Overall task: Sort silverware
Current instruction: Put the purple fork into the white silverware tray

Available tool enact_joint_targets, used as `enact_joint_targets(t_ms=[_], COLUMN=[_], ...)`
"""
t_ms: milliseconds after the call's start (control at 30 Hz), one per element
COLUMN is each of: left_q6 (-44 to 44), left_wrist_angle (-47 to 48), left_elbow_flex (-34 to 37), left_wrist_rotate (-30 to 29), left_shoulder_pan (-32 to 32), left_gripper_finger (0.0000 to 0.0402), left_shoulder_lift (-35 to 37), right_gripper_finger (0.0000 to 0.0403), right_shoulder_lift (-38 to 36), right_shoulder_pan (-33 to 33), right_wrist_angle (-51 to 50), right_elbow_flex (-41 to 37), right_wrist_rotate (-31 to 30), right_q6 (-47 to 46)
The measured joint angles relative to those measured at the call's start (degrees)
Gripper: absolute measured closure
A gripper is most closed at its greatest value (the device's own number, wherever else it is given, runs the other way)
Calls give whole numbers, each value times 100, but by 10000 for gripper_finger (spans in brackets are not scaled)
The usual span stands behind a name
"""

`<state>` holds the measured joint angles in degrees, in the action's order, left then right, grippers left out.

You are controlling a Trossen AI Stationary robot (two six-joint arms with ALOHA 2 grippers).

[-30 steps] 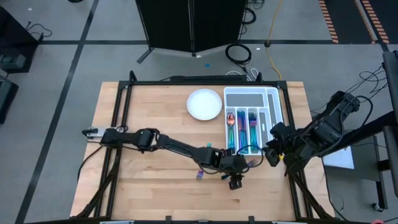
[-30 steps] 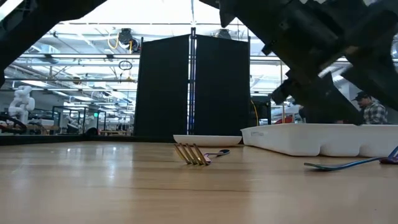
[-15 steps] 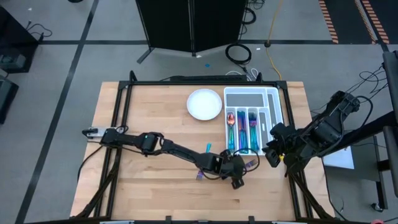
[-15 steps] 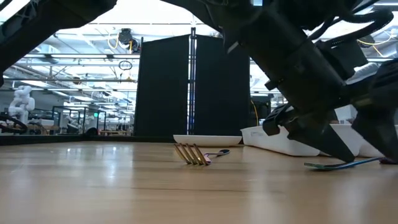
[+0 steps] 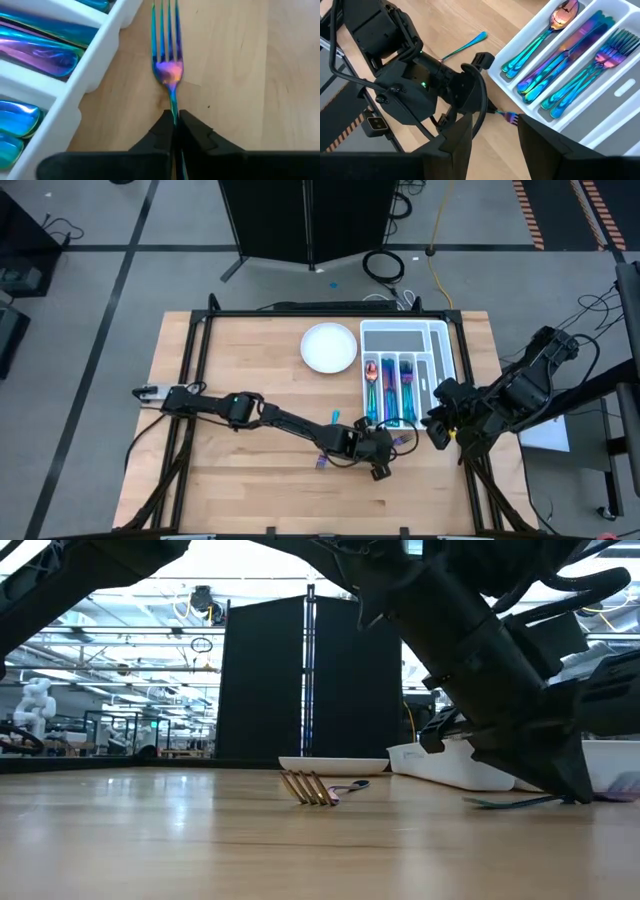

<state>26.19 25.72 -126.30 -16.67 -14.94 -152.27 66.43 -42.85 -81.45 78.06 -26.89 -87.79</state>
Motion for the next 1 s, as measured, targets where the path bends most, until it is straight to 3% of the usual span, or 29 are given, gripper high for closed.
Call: enact_joint_targets(t_ms=[167, 400, 533, 833, 1000], left_q6=[-276, 169, 214, 656, 646], left_wrist_angle=[-26, 157, 373, 464, 515], left_elbow_flex=[-43, -211, -205, -170, -173], left_wrist_rotate=[251, 1222, 1284, 1653, 1881], left_shoulder_pan=[-1, 103, 244, 811, 1033], left_gripper_finger=[394, 400, 401, 401, 401], left_shoulder_lift=[175, 695, 893, 1016, 1125], right_gripper_finger=[252, 252, 252, 252, 252], right_shoulder_lift=[2, 2, 0, -24, -29], right_shoulder_pan=[0, -19, -132, -555, -797], right_wrist_angle=[41, 46, 41, -41, -870], right_elbow_flex=[0, 2, 1, 74, 405], right_wrist_rotate=[14, 21, -48, -1098, -1559], right_q6=[0, 2, -32, -593, -1184])
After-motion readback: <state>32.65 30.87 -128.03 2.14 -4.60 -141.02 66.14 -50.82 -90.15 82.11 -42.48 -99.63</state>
